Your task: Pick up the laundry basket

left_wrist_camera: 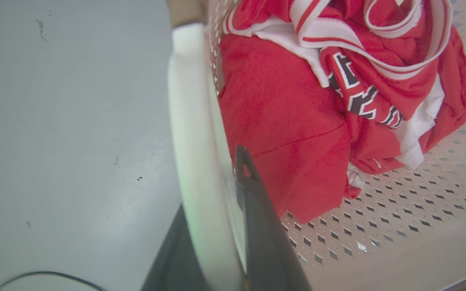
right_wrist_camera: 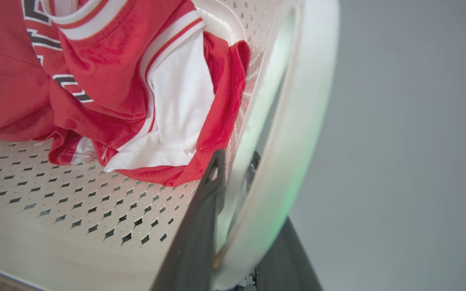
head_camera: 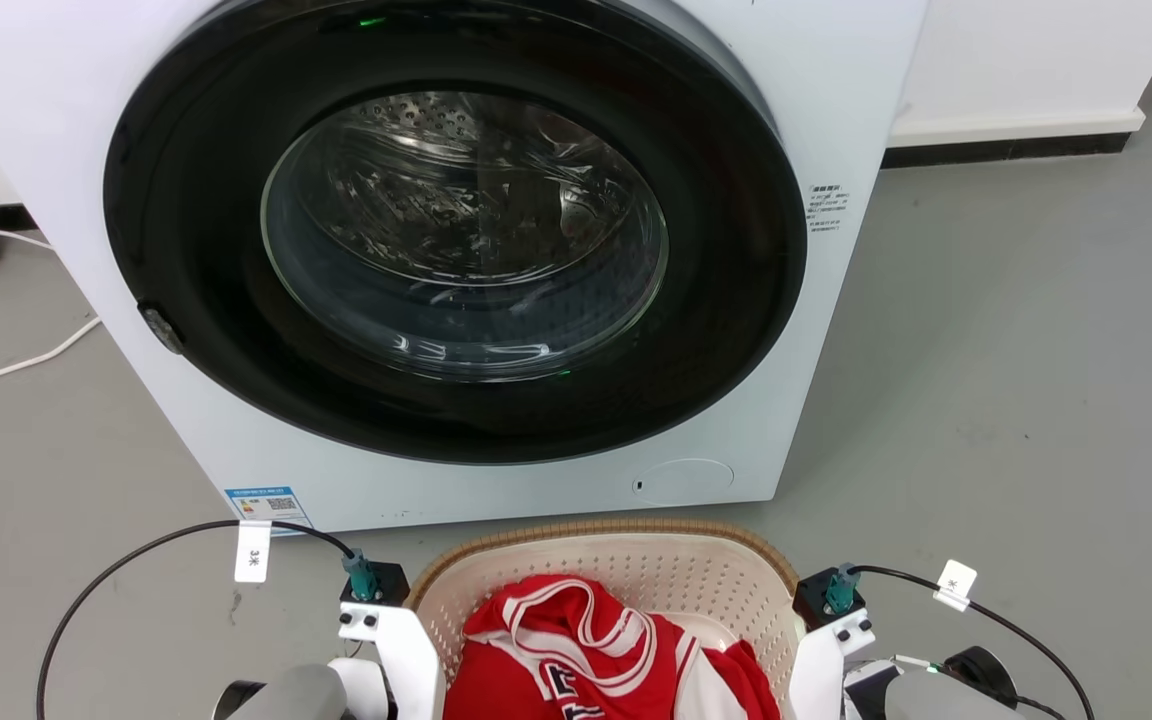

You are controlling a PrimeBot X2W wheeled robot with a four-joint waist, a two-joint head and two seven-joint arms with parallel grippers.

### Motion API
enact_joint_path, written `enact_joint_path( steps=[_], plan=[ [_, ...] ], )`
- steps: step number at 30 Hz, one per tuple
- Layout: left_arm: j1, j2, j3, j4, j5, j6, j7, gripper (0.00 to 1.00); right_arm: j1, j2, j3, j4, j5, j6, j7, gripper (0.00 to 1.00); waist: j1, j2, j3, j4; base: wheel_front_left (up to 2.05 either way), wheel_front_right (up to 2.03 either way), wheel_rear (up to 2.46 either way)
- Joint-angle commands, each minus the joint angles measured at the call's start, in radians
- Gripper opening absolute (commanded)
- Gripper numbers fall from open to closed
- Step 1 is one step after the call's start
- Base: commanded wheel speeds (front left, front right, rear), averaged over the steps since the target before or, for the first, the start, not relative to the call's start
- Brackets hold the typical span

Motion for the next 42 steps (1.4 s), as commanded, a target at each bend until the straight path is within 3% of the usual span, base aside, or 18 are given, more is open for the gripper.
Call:
enact_joint_path(
  steps=[1,42],
  plan=[
    [0.004,-0.009,-0.008,-0.011,-0.003,-0.013,0.007,0.00,-0.003,0.003,0.013,-0.009,-0.002,0.011,0.003,0.00,0.0001,0.0000,-0.004,0.001,0.00,0.00,0.00],
    [-0.029,-0.001,-0.192,0.016,-0.164,-0.013,-0.005,0.00,0.004,-0.001,0.153,0.019,0.129,0.011,0.030,0.00,0.0001,0.0000,-0.031,0.007,0.00,0.00,0.00]
  ],
)
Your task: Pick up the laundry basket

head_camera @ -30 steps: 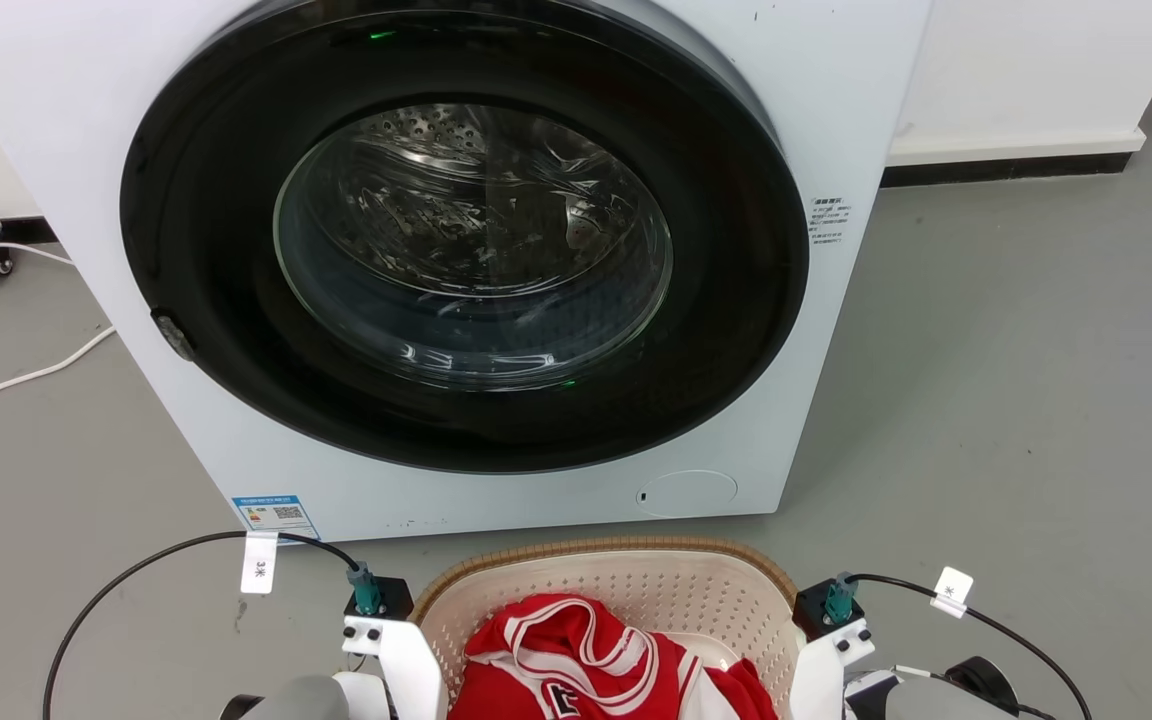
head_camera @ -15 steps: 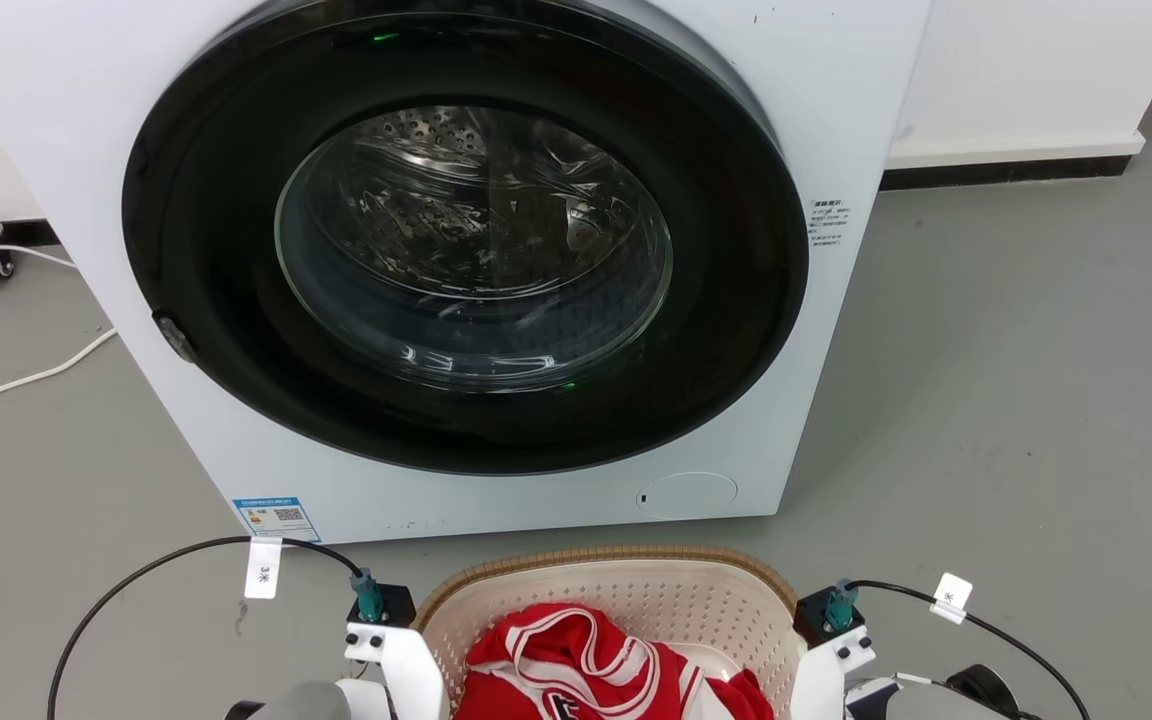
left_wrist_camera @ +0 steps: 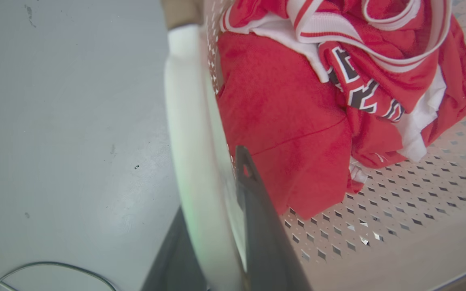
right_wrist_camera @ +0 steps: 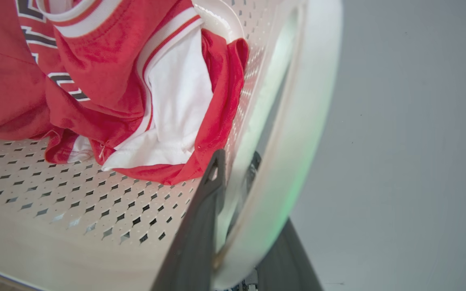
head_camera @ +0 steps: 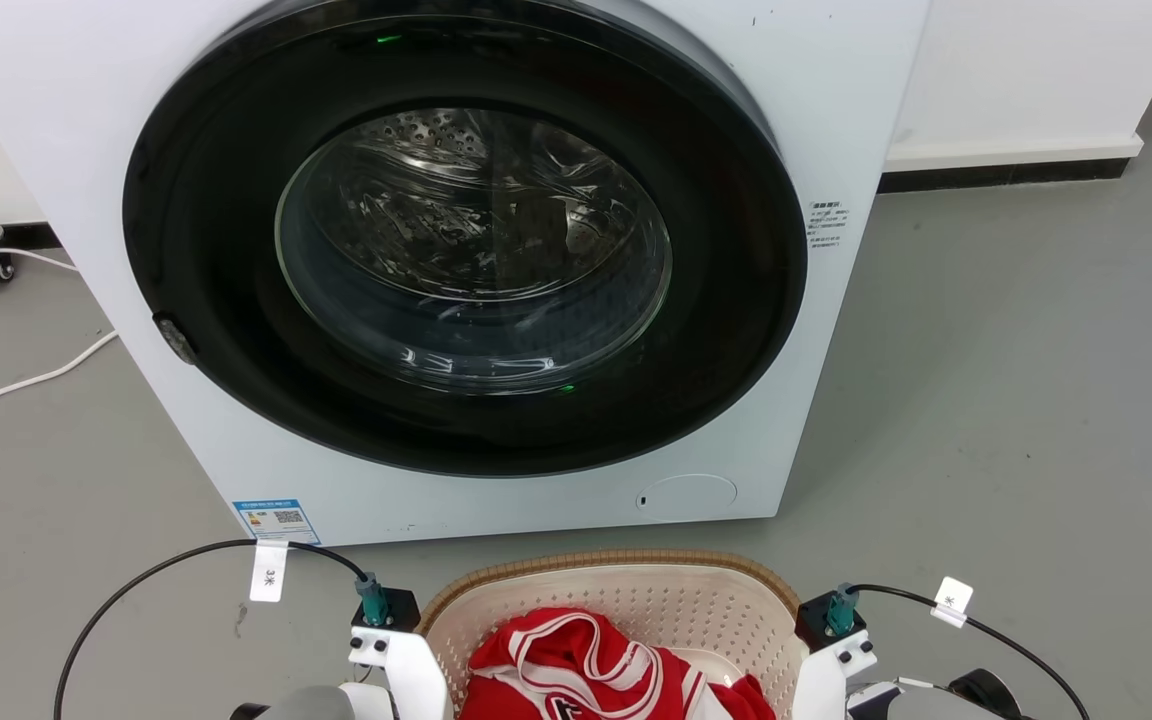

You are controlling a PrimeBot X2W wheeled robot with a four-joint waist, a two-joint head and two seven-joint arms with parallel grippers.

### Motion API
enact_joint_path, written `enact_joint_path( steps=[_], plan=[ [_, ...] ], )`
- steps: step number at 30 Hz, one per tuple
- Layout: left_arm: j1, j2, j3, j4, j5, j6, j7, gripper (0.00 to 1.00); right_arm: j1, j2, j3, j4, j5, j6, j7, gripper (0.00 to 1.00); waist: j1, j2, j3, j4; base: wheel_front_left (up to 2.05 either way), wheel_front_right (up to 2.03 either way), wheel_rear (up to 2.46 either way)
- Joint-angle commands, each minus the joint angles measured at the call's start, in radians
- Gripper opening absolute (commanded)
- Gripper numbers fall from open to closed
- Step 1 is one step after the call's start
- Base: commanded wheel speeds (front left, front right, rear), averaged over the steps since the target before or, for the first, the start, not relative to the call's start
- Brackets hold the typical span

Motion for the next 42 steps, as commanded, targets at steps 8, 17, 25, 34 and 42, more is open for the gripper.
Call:
enact_joint_path(
  steps=[8,17,25,34,42],
  plan=[
    [-0.021,-0.009,-0.030,-0.002,-0.023,-0.013,-0.012,0.00,0.002,0.001,0.021,0.001,-0.006,0.011,-0.012,0.00,0.0000,-0.0001,-0.004,0.001,0.00,0.00,0.00],
    [-0.025,-0.013,-0.056,0.006,-0.044,-0.013,-0.024,0.00,0.003,-0.002,0.028,-0.001,-0.015,0.010,-0.023,0.00,0.0000,-0.0001,-0.008,0.003,0.00,0.00,0.00],
    [-0.028,-0.014,-0.074,0.011,-0.060,-0.013,-0.034,0.00,-0.004,-0.002,0.031,0.005,-0.020,0.010,-0.038,0.00,0.0000,-0.0001,-0.007,0.002,0.00,0.00,0.00],
    [-0.033,-0.010,-0.097,0.012,-0.082,-0.013,-0.038,0.00,-0.006,0.003,0.034,0.011,-0.019,0.008,-0.043,0.00,0.0000,-0.0001,-0.008,0.003,0.00,0.00,0.00],
    [-0.034,-0.009,-0.111,0.014,-0.097,-0.013,-0.043,0.00,-0.007,0.004,0.035,0.014,-0.022,0.008,-0.048,0.00,0.0000,-0.0001,-0.008,0.003,0.00,0.00,0.00]
  ],
)
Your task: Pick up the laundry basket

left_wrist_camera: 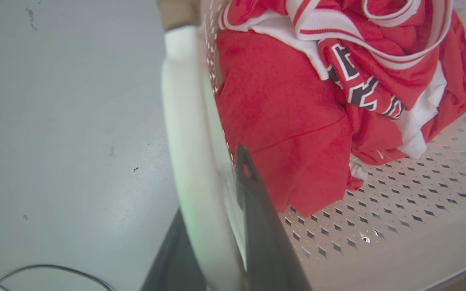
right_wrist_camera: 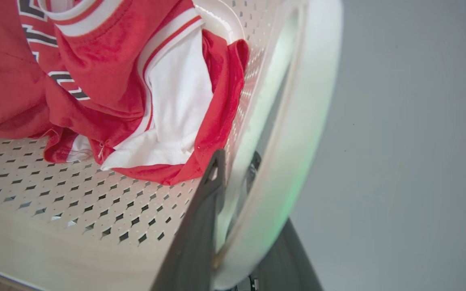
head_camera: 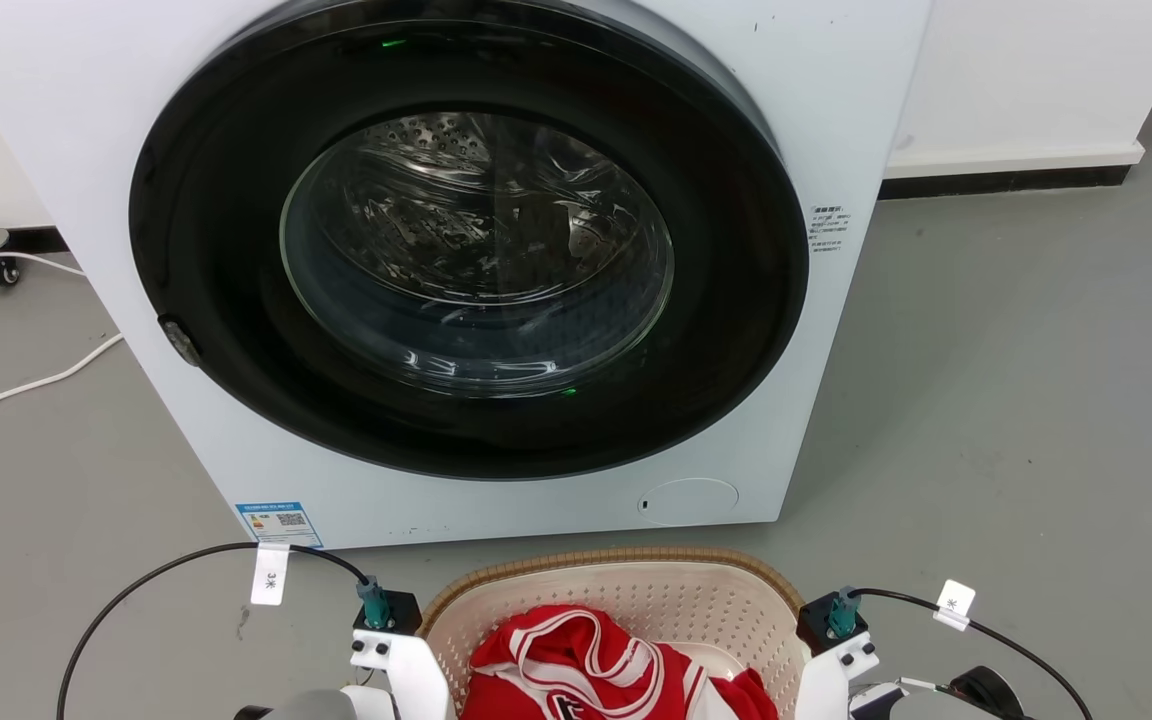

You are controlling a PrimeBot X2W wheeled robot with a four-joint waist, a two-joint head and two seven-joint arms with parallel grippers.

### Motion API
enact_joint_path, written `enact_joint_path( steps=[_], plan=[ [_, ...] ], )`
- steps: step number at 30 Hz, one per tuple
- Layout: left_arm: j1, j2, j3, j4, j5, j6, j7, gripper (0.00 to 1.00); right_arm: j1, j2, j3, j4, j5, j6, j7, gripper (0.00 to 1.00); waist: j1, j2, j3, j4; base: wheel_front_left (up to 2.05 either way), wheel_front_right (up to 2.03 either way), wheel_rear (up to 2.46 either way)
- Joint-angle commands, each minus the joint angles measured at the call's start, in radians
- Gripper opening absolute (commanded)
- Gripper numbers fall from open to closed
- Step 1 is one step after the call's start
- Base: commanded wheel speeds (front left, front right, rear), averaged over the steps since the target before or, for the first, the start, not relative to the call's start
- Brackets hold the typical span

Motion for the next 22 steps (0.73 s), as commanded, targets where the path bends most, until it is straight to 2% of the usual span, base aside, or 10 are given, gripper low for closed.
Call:
enact_joint_path(
  steps=[1,22],
  plan=[
    [-0.019,-0.005,-0.006,-0.006,0.001,-0.013,-0.005,0.00,-0.007,0.005,0.011,0.001,-0.016,0.003,-0.005,0.00,0.0000,-0.0001,0.000,0.000,0.00,0.00,0.00],
    [-0.020,-0.002,-0.041,-0.003,-0.031,-0.013,-0.018,0.00,-0.007,0.006,0.013,0.003,-0.018,0.003,-0.009,0.00,0.0000,-0.0001,0.005,0.001,0.00,0.00,0.00]
  ],
)
